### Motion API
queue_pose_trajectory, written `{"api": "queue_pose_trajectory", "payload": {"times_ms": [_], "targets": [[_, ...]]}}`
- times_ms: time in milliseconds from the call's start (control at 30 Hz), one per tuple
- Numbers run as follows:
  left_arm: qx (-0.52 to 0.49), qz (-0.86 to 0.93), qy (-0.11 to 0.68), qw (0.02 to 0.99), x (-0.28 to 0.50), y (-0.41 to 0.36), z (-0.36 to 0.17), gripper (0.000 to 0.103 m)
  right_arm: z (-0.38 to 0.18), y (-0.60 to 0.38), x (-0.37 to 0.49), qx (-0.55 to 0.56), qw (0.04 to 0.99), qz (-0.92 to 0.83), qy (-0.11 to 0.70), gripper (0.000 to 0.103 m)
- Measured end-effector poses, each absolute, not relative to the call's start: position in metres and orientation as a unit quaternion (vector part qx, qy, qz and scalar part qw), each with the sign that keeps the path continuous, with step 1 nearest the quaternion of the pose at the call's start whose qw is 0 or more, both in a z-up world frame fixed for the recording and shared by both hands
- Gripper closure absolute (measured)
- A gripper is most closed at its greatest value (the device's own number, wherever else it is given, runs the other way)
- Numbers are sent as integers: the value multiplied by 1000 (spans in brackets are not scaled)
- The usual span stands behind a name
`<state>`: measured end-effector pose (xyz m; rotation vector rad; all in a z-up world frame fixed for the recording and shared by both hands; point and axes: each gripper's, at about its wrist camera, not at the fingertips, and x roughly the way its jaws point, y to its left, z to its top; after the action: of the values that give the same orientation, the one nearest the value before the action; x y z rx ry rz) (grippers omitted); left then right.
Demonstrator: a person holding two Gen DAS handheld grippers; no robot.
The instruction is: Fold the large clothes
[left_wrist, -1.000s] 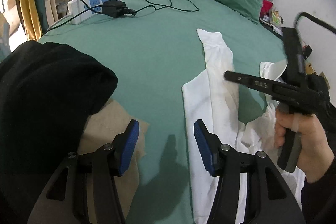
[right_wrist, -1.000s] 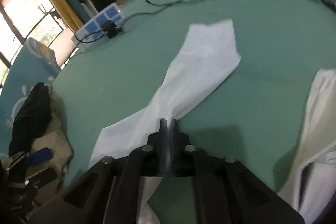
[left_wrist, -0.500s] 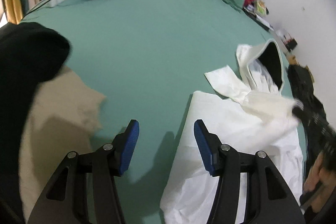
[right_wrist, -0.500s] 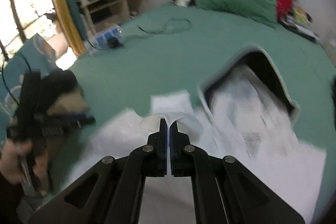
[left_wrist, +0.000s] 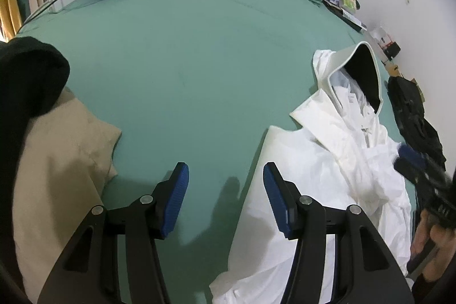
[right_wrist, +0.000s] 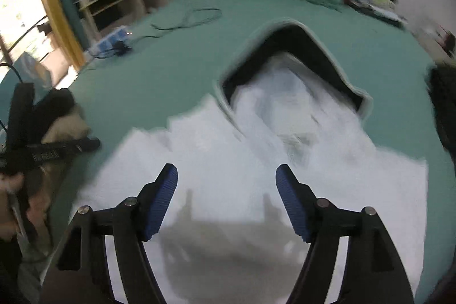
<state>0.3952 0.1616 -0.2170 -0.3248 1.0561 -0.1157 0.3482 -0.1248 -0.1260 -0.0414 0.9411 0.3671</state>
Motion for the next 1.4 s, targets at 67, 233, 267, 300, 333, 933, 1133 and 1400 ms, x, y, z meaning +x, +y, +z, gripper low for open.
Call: {"api": "queue_pose_trajectory", "payload": {"times_ms": [67,233,267,300,333,933,1133,1400], "targets": [[-155,-57,503,848,398,162,-218,46,-129,-99,367,-36,872,200,445,31],[-159,-56,509,844,404,167,-224,46,-167,-61,406,-41,848,219,481,41],[-161,-55,510,843,405,168,-225,46,-176,-54,406,-63,842,225,487,45],[-165,-55,511,842,407,170,-226,46,-183,-49,405,-77,837,226,493,51],[-167,-55,512,841,409,171,-227,46,-192,-45,401,-97,830,222,502,60],[-79,-69,521,847,414,130,-226,46,-76,-162,356,-91,922,111,359,99],[-102,-80,513,848,413,122,-222,46,-69,-255,336,-13,934,72,351,99],[-95,-98,528,838,413,98,-232,46,-150,-348,293,140,900,-8,414,98]]}}
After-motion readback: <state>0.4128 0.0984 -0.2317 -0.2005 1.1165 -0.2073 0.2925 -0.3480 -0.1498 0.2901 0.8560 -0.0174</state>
